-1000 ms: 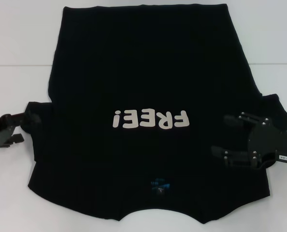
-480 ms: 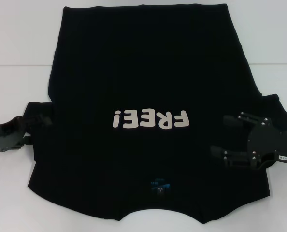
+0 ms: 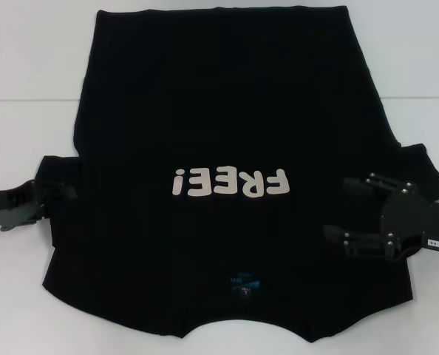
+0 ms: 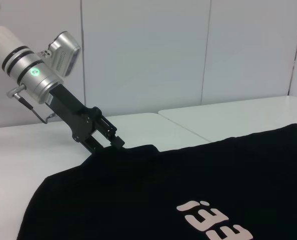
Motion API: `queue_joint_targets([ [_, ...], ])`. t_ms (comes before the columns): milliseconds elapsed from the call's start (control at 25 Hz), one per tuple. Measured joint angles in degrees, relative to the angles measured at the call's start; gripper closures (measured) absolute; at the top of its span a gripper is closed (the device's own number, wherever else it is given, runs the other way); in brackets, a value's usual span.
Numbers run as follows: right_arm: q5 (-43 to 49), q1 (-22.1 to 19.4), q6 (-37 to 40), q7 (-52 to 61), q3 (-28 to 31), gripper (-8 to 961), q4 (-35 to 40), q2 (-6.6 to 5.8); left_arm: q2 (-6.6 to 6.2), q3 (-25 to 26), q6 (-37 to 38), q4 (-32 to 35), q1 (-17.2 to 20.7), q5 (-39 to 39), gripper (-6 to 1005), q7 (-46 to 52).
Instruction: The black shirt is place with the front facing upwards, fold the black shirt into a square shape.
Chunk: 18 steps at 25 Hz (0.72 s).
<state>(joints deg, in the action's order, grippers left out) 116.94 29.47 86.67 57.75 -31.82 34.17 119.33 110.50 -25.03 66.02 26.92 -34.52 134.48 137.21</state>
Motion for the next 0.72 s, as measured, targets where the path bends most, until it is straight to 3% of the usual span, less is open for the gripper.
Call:
queue_joint_targets([
  [320, -0.11, -0.14, 0.08, 0.0, 0.0, 25, 0.02, 0.03, 0.08, -0.07, -0.52, 0.06, 0.15, -0.38, 588, -0.84],
  [720, -0.18, 0.09, 0.19, 0.0, 0.0, 25, 0.02, 0.02, 0.06, -0.19, -0.53, -0.06, 0.08, -0.12, 861, -0.32],
])
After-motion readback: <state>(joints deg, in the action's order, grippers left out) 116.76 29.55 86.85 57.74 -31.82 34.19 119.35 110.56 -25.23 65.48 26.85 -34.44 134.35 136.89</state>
